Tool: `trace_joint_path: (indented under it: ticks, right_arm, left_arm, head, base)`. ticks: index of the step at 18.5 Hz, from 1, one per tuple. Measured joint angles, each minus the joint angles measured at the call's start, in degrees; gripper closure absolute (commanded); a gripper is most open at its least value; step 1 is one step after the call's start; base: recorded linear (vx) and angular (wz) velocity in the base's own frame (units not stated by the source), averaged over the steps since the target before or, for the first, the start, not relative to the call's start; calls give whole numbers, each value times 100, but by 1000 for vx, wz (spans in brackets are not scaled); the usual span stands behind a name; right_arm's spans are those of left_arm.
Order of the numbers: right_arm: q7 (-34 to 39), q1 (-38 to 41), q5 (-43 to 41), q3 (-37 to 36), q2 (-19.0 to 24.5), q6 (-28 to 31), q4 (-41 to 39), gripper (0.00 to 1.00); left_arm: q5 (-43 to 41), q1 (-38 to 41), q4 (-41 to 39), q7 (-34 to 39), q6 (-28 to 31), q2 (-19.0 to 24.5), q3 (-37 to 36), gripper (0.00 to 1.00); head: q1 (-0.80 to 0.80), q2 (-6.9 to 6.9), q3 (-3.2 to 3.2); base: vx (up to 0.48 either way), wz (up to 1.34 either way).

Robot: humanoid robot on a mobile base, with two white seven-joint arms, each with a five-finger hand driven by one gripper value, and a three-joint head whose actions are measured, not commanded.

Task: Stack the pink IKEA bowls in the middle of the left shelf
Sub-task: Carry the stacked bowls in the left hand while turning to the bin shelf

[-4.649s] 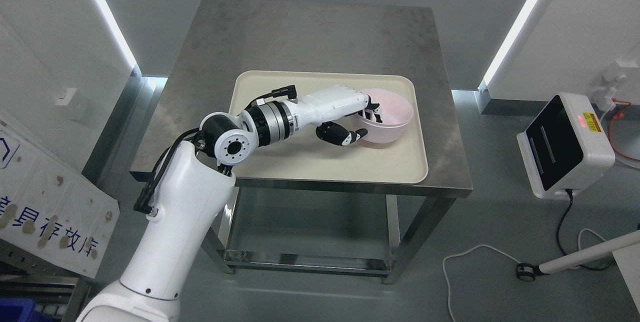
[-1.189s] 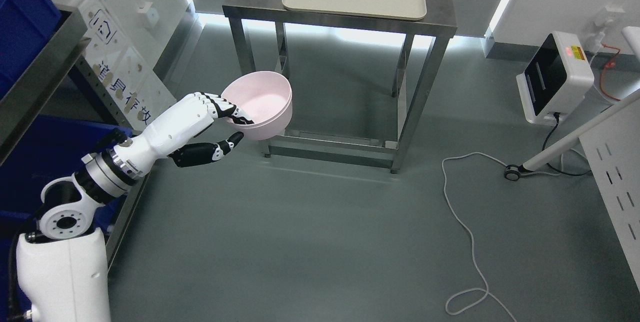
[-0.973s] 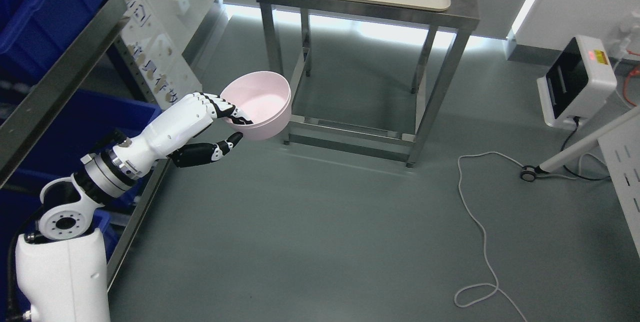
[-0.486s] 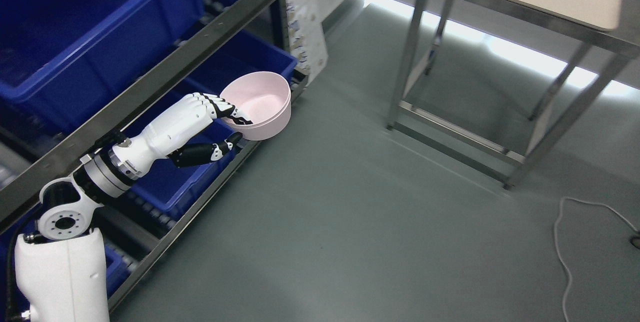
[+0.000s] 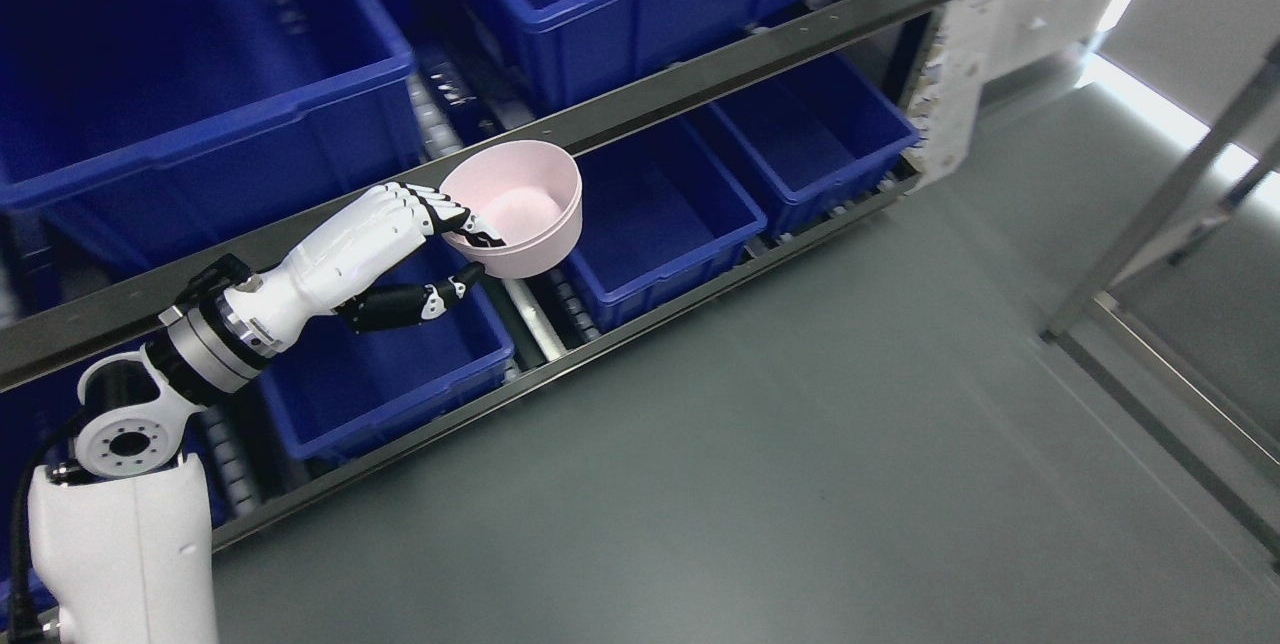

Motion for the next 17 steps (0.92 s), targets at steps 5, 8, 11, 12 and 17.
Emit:
trace_joint_path:
  ticks: [5, 8, 11, 12, 17]
  right_arm:
    - [0, 0, -127, 0, 0, -2, 0, 0]
    - [0, 1, -191, 0, 0, -2, 0, 0]
    - [0, 0, -228, 0, 0, -3, 0, 0]
    - [0, 0, -235, 0, 0, -8, 0, 0]
    - [0, 2, -257, 0, 0, -30, 0, 0]
  left_arm:
    - [-175, -330, 7, 6, -2, 2, -38, 96]
    - [-541, -692, 61, 10, -3, -6, -77, 96]
    - [-922, -1122, 170, 20, -8, -16, -106, 96]
    - [-1030, -1257, 211, 24, -11, -18, -115, 96]
    - [-1506, -1990, 564, 47, -19, -18, -142, 96]
  head:
    - [0, 0, 0]
    - [0, 0, 0]
    - [0, -1, 0]
    - [0, -1, 0]
    - [0, -1, 0]
  base:
    - [-103, 618]
    - [-62, 429]
    - [4, 151]
    - [33, -57]
    - [18, -30]
